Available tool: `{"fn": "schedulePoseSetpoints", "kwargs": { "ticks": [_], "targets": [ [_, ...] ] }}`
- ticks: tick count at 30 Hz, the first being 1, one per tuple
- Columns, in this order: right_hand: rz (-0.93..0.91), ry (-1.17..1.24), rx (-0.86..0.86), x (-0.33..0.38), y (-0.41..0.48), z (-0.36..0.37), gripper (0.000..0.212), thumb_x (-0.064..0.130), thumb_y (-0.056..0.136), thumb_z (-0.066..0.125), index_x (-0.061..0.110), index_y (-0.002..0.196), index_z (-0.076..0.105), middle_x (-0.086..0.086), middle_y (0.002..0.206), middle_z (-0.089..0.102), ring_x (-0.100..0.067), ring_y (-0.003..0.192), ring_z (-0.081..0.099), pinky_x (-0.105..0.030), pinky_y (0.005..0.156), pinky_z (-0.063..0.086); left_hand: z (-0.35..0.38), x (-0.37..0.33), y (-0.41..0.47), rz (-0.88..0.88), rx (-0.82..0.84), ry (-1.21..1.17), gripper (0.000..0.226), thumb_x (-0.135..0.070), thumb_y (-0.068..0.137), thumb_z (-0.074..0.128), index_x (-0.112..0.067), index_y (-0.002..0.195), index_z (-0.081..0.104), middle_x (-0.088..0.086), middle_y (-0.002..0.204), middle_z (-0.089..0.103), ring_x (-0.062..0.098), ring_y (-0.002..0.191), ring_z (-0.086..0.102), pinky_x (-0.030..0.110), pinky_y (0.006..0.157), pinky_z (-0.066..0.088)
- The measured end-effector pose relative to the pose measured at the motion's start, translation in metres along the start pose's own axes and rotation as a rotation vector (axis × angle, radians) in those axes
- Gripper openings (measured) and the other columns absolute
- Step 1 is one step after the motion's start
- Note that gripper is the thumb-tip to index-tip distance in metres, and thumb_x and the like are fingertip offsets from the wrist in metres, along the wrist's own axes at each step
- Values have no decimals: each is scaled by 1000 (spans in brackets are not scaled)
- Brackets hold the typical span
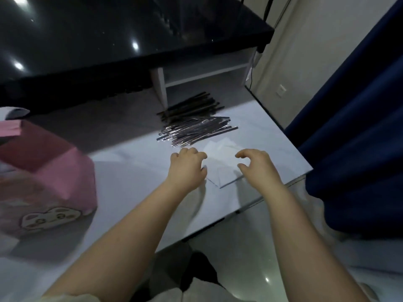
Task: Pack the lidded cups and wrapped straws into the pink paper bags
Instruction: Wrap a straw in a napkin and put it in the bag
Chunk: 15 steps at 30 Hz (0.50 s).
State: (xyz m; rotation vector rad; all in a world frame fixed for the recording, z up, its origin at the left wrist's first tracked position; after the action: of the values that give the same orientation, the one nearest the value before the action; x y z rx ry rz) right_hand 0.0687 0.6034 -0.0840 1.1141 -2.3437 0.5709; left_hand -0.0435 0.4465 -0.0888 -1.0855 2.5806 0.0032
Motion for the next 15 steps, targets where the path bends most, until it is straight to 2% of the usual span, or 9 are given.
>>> {"fn": "schedulePoseSetpoints", "kwargs": {
  "ticks": [3,5,10,12,15],
  "targets": [
    [0,-1,42,-20,24,17,27,22,92,60,23,119,63,2,123,59,-17,126,36,-34,98,41,20,2,6,-90,-19,-55,34,-31,92,50,-27,125,60,-1,123,58,26,118,47,39,95,35],
    [-13,-41,59,-27,47,24,31,27,91,63,23,122,62,0,128,57,-24,125,35,-35,100,37,31,3,15,-143,-28,-74,34,-30,89,55,-26,123,61,-1,122,58,26,117,48,39,94,35],
    [58,-143,16,-28,73,33,45,44,85,68,33,127,56,3,133,48,-27,124,33,-39,93,32,34,8,14,-164,-76,-88,36,-31,88,58,-25,123,61,0,123,58,27,116,48,40,94,34],
    [63,-121,4,-33,75,38,42,43,82,71,36,122,58,5,130,49,-25,123,33,-37,92,30,35,8,13,-184,-99,-100,36,-30,87,60,-24,122,61,0,122,58,28,115,49,41,94,34],
    [35,-40,-77,-33,70,39,22,37,78,76,36,97,65,12,119,51,-20,119,32,-35,88,29,36,10,13,-213,-103,-93,37,-31,87,59,-25,123,61,-1,124,58,26,117,48,40,96,34]
  ]
}}
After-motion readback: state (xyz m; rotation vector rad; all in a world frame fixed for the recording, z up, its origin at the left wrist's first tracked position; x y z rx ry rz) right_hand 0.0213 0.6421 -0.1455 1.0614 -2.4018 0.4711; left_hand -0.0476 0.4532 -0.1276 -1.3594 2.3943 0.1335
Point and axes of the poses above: each hand's wrist, its own y-axis towards the middle knuckle, its own z-axis out of the palm, x = y × z, the point moved 8 cm from there along y, towards the middle knuckle
